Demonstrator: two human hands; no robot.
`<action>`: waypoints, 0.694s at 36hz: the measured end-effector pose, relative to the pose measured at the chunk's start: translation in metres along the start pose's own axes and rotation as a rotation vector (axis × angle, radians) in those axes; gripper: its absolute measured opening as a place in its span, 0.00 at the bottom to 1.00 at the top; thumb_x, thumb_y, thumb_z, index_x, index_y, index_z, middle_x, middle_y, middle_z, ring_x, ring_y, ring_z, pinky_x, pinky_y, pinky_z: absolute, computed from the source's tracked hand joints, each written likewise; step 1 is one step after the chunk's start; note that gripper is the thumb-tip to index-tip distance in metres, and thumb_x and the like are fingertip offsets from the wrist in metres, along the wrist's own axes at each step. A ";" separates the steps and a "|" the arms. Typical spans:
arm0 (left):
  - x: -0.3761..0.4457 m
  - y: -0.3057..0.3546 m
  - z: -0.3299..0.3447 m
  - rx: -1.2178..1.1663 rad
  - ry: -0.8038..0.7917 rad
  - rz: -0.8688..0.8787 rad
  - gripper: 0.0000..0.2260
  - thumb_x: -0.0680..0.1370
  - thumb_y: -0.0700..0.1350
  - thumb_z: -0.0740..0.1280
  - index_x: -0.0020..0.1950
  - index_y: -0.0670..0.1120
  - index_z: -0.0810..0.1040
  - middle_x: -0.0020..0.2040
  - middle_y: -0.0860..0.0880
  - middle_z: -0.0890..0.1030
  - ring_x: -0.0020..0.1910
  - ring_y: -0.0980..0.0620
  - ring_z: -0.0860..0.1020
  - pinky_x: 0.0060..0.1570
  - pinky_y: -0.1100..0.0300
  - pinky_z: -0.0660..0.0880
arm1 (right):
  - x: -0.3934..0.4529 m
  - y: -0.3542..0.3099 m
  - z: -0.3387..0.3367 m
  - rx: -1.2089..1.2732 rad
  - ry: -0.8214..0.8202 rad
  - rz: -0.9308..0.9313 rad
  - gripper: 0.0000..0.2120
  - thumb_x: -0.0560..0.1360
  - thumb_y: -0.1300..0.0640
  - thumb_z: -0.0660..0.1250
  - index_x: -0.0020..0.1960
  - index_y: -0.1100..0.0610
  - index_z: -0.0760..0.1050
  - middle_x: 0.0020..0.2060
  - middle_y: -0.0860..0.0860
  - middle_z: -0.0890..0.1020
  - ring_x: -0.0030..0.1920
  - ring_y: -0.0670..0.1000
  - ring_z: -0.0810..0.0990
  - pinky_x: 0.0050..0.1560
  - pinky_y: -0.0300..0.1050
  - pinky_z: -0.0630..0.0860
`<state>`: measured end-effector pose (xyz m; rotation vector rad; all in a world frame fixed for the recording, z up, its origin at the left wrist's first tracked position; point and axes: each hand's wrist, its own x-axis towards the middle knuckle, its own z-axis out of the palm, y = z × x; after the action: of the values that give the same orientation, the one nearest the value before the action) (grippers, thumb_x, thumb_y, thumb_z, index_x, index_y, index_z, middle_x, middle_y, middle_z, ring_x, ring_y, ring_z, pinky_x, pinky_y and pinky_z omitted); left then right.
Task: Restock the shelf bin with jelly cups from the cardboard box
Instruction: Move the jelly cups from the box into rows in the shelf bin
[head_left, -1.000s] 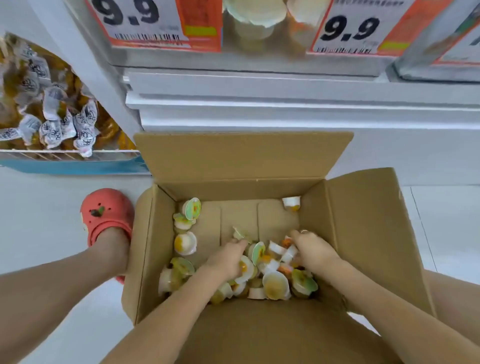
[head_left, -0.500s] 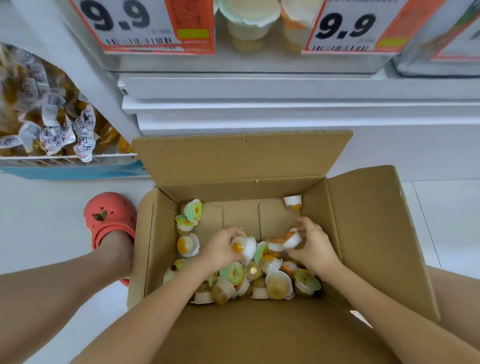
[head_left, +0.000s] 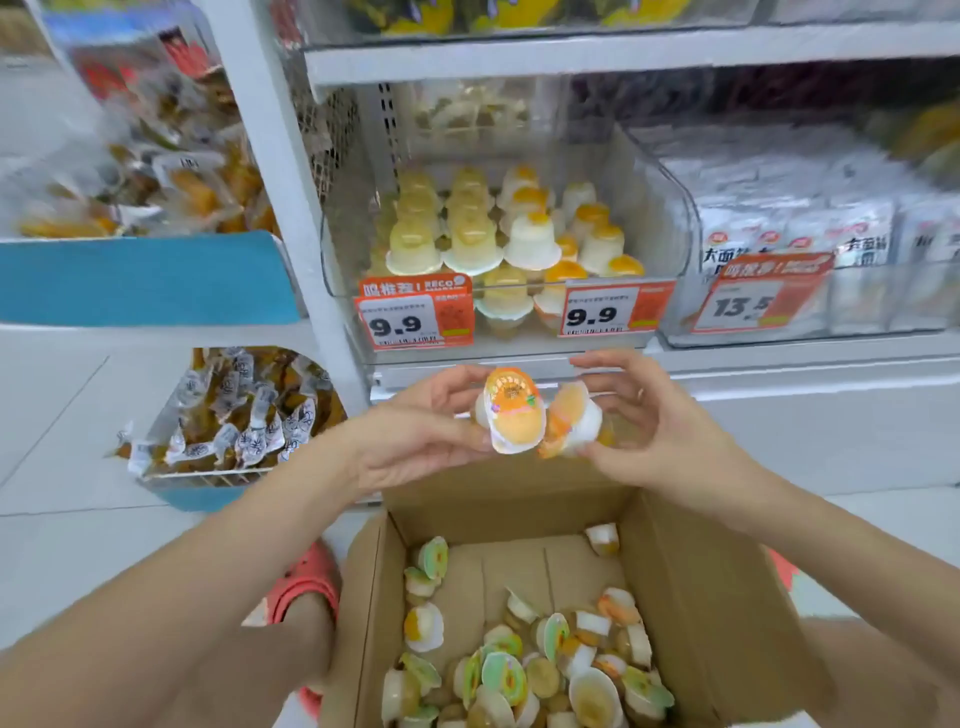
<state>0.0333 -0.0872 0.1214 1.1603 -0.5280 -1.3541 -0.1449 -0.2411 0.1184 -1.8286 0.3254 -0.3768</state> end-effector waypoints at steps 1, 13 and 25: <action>-0.006 0.004 0.005 0.002 0.012 0.029 0.29 0.65 0.25 0.66 0.64 0.42 0.71 0.57 0.47 0.80 0.52 0.50 0.81 0.46 0.57 0.80 | 0.000 -0.004 0.001 0.019 0.012 -0.024 0.27 0.65 0.62 0.76 0.59 0.44 0.72 0.56 0.46 0.79 0.57 0.49 0.78 0.44 0.38 0.76; -0.017 0.030 0.021 0.189 0.147 0.222 0.22 0.61 0.31 0.72 0.53 0.45 0.77 0.47 0.51 0.83 0.42 0.50 0.83 0.42 0.57 0.81 | 0.014 -0.030 0.008 0.082 0.028 -0.177 0.26 0.67 0.68 0.73 0.61 0.53 0.72 0.54 0.44 0.81 0.60 0.45 0.77 0.51 0.42 0.77; -0.012 0.015 0.039 0.004 0.140 0.163 0.18 0.66 0.35 0.72 0.53 0.43 0.74 0.47 0.43 0.81 0.37 0.49 0.83 0.35 0.61 0.79 | 0.017 -0.032 0.011 0.070 -0.127 -0.147 0.21 0.70 0.60 0.71 0.62 0.51 0.74 0.56 0.45 0.79 0.58 0.47 0.77 0.57 0.39 0.74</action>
<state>0.0043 -0.0923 0.1540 1.1795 -0.5131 -1.1243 -0.1239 -0.2296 0.1478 -1.8035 0.0898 -0.3671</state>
